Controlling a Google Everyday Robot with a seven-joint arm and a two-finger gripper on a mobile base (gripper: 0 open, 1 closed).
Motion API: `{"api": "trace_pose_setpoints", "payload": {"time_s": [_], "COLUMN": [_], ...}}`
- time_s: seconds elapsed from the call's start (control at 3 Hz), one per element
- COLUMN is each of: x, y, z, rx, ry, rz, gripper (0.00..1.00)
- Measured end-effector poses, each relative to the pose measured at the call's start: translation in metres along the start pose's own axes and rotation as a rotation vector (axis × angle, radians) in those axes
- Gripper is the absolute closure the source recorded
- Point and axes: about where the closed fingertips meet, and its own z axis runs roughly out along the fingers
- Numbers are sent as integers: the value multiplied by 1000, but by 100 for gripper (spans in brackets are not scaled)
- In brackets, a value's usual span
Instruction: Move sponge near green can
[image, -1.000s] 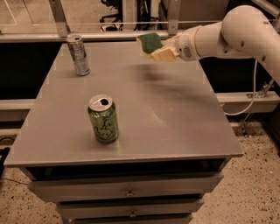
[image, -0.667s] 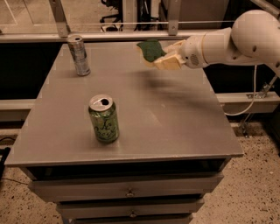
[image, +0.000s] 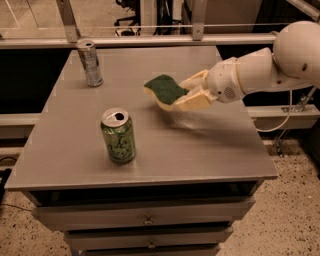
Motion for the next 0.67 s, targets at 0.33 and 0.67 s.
{"api": "trace_pose_setpoints", "payload": {"time_s": [0.33, 0.67], "x": [11, 12], "y": [32, 59], "z": [-3, 0], "rx": [-88, -170], "ry": [19, 23], "rz": [0, -4], "gripper": [100, 100]}}
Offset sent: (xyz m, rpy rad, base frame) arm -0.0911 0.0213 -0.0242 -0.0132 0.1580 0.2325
